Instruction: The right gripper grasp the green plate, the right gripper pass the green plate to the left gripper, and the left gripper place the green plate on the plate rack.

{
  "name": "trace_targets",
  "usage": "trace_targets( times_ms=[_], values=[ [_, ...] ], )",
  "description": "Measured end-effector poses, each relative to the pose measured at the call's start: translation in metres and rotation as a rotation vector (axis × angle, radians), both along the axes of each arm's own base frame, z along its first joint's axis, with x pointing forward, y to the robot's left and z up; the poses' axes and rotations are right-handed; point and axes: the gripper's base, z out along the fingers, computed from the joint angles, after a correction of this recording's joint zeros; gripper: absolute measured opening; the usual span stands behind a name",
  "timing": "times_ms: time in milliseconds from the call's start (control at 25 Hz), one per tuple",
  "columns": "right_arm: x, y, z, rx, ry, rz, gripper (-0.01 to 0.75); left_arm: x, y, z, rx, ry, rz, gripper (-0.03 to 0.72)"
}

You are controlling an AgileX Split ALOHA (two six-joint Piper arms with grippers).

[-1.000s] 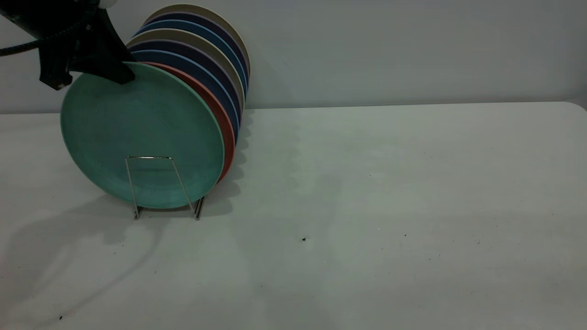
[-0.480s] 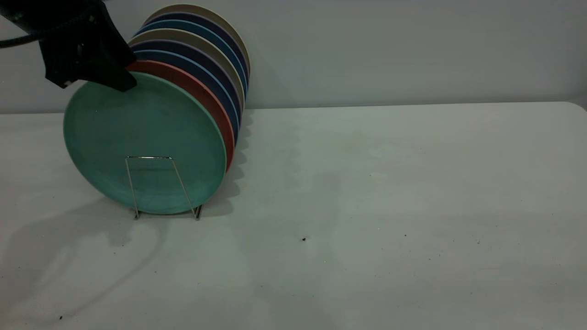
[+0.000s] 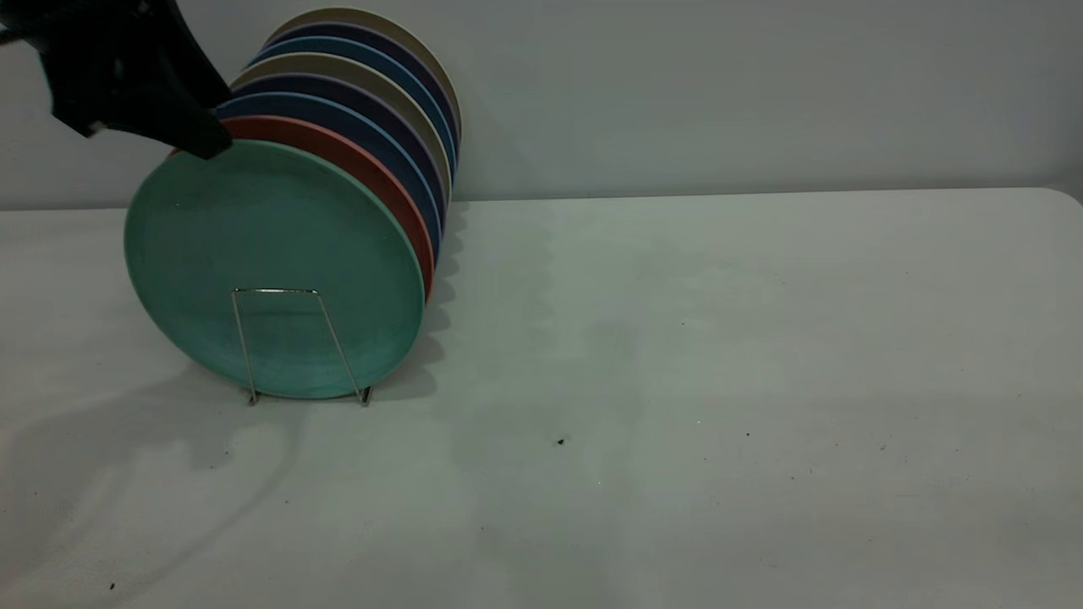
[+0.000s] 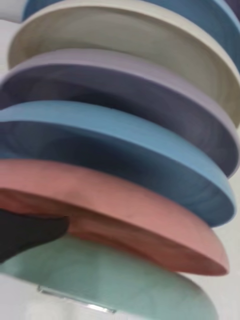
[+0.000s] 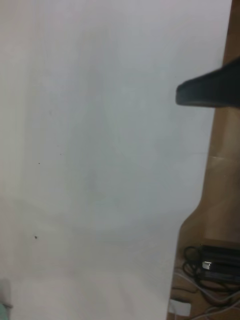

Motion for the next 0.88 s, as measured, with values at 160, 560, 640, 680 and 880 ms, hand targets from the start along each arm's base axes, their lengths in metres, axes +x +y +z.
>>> trace_targets(
  times_ms=[160, 560, 640, 680, 880],
  values=[
    [0.0, -0.001, 0.0, -0.007, 0.001, -0.001, 0.446, -0.012, 0.0, 0.028, -0.022, -0.024, 0.03, 0.468],
    [-0.004, -0.012, -0.009, -0.128, 0.053, 0.08, 0.446, -0.086, -0.005, 0.126, -0.212, 0.035, 0.247, 0.468],
    [-0.002, -0.014, -0.019, -0.141, 0.084, 0.08, 0.446, -0.103, -0.004, 0.139, -0.235, 0.073, 0.307, 0.468],
    [0.0, -0.014, -0.025, -0.14, 0.096, 0.071, 0.446, -0.112, -0.004, 0.146, -0.246, 0.092, 0.341, 0.468],
    [0.008, -0.015, -0.035, -0.125, 0.061, 0.042, 0.446, -0.157, 0.0, 0.171, -0.291, 0.182, 0.51, 0.468]
  ],
)
